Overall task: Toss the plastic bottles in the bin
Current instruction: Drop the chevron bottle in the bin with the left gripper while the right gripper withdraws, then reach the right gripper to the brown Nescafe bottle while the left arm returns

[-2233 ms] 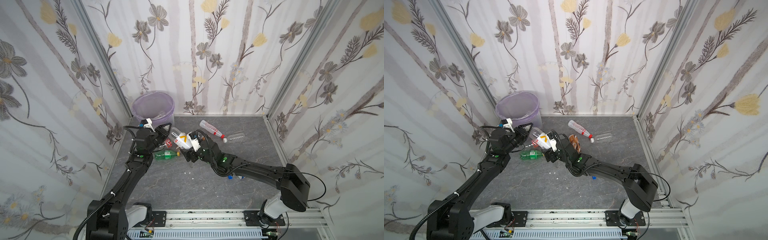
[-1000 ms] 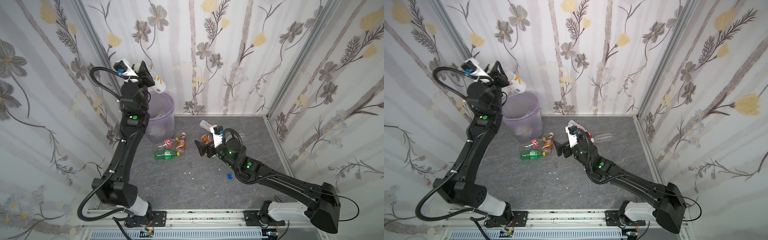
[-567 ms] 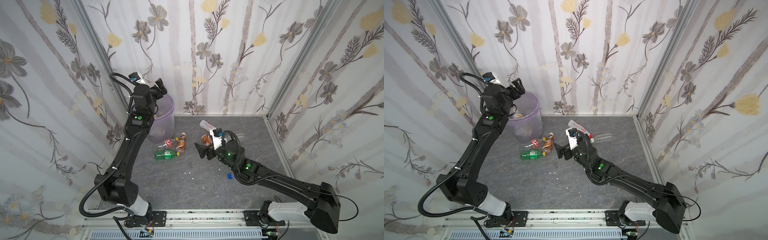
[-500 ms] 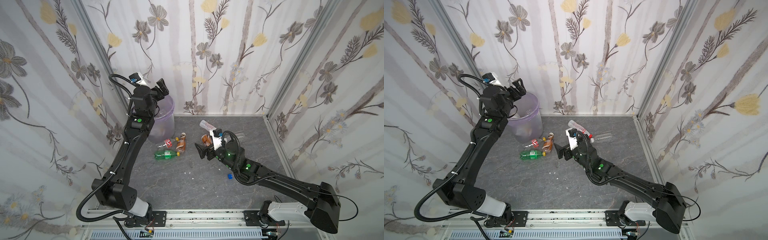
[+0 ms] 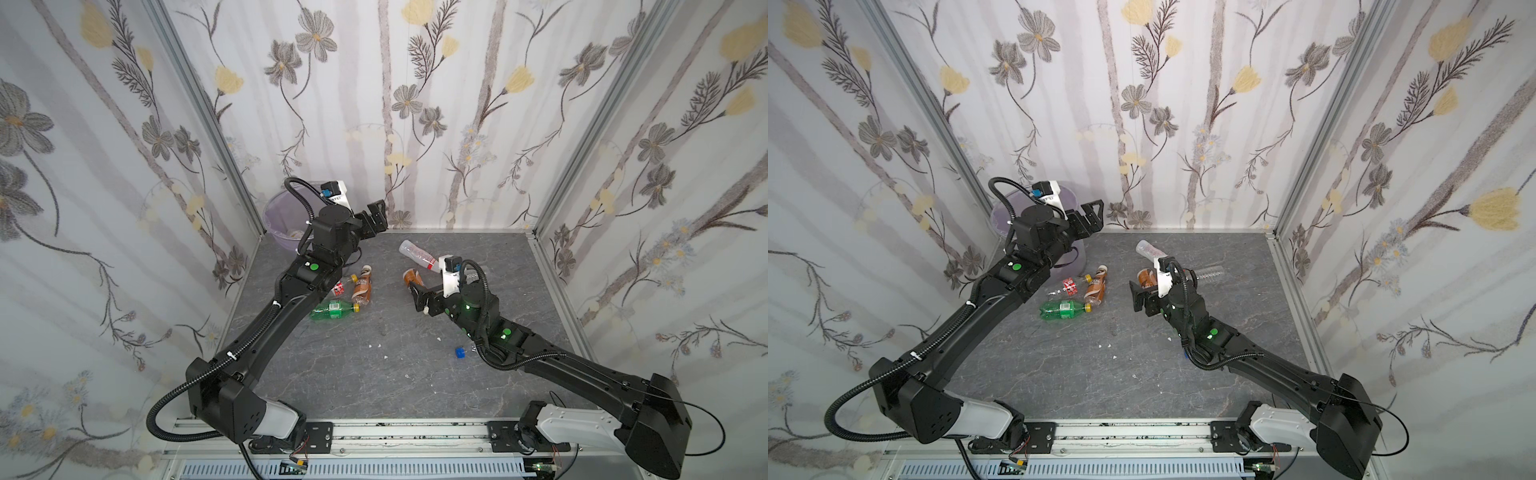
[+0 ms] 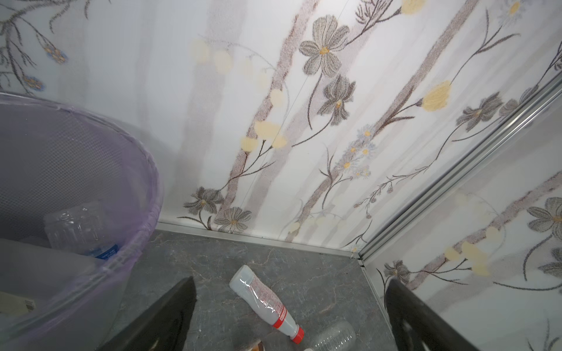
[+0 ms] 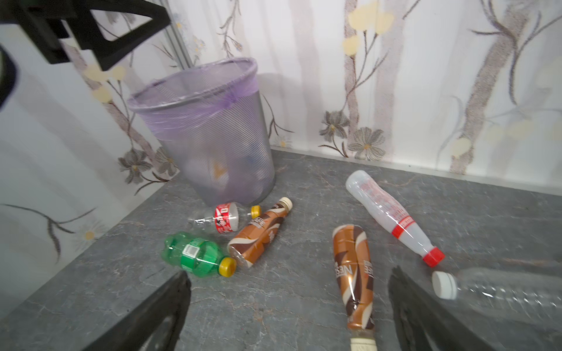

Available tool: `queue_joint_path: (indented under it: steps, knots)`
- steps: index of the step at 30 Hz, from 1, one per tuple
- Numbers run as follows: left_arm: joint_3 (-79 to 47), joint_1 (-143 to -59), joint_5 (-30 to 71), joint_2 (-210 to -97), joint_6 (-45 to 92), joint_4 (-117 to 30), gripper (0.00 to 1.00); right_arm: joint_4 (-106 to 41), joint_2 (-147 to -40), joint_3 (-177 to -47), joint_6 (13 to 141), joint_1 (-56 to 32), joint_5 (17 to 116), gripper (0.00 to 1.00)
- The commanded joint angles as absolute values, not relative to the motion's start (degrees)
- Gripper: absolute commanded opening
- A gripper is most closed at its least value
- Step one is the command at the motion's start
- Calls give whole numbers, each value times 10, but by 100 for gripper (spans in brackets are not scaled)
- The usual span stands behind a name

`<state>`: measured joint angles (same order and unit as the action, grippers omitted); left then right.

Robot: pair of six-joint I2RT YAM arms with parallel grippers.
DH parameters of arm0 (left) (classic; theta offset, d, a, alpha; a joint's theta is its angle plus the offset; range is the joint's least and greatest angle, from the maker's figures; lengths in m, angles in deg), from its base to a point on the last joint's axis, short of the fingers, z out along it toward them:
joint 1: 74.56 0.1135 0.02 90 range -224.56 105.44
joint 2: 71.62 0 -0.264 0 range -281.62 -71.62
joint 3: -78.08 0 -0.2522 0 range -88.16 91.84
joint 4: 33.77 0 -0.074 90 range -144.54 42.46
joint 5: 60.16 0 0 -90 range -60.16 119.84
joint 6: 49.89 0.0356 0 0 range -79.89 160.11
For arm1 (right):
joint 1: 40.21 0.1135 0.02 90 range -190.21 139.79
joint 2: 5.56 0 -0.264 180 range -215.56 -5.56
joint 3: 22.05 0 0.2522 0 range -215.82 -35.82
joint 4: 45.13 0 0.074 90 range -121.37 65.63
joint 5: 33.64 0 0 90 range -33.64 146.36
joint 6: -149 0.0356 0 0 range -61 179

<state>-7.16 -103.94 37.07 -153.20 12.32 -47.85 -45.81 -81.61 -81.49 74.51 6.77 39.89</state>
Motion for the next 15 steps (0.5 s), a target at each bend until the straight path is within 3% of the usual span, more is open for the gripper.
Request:
queue_joint_path:
  steps: [1,15]
  knots:
    - [-92,-1056,382,-1518,108,-449,100,-442,-804,-794,775,37,383,100]
    - [-198,-1121,380,-1507,59,-399,100,-381,-800,-699,835,-102,403,99]
